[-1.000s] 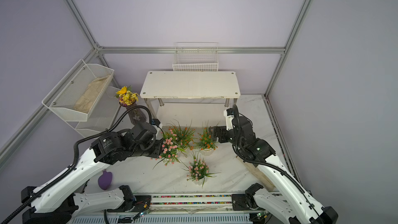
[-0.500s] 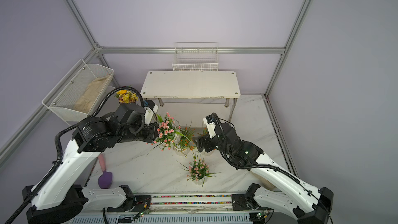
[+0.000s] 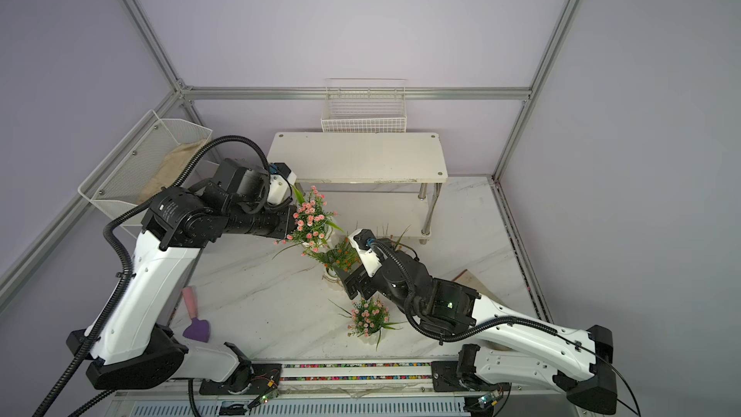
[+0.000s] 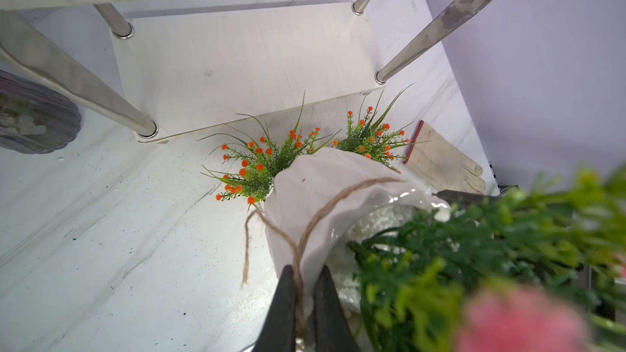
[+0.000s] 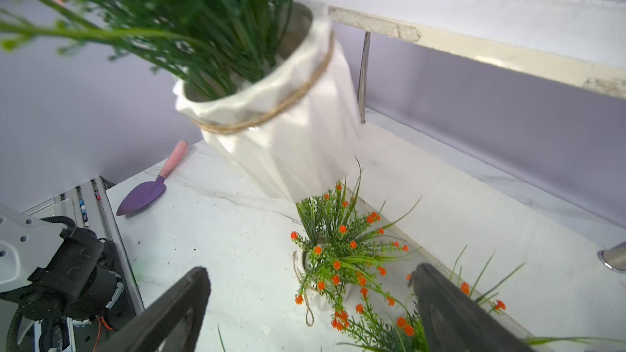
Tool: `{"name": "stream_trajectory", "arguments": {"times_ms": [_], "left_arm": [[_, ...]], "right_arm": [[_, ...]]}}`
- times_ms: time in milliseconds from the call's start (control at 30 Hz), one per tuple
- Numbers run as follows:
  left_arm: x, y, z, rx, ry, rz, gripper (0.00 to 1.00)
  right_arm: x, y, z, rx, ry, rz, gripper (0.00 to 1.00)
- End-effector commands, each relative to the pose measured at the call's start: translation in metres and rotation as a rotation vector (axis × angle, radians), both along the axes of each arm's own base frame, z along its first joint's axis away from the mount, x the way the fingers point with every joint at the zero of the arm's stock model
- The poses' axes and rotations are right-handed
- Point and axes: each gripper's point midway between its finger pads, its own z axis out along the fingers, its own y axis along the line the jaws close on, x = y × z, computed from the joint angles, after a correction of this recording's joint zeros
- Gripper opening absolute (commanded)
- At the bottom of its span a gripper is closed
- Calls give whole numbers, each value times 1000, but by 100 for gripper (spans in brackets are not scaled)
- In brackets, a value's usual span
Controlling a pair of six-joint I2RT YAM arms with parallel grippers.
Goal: Place the baby's breath potted plants on the rack by color
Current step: Place the baby's breath potted plant on the rack.
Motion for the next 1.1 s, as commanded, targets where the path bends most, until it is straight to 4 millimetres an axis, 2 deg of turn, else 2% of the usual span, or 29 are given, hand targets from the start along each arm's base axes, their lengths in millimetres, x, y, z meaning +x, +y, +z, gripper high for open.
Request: {"name": "stream_trajectory", "arguments": {"times_ms": [0, 133, 367, 700, 800, 867, 1067], "left_arm": [[2, -24, 29, -124, -53, -87, 0], [3, -29, 31, -144, -50, -99, 0], [-2, -32, 38, -174, -55, -117, 0], [-12, -31, 41, -205, -52, -137, 0], [-12, -32, 33, -196, -30, -139, 0], [-21, -26, 40, -211, -51, -142, 0], [-22, -23, 41, -202, -67, -137, 0]], "right_arm": [[0, 8, 25, 26, -127, -6, 97], [-4, 20, 36, 49, -186, 28, 97], [3, 37, 46, 15, -243, 32, 97], [5, 47, 53, 7, -280, 43, 97], [10, 45, 57, 9, -298, 11, 97], [13, 43, 59, 7, -310, -9, 97], [22, 34, 57, -16, -320, -77, 97]]}}
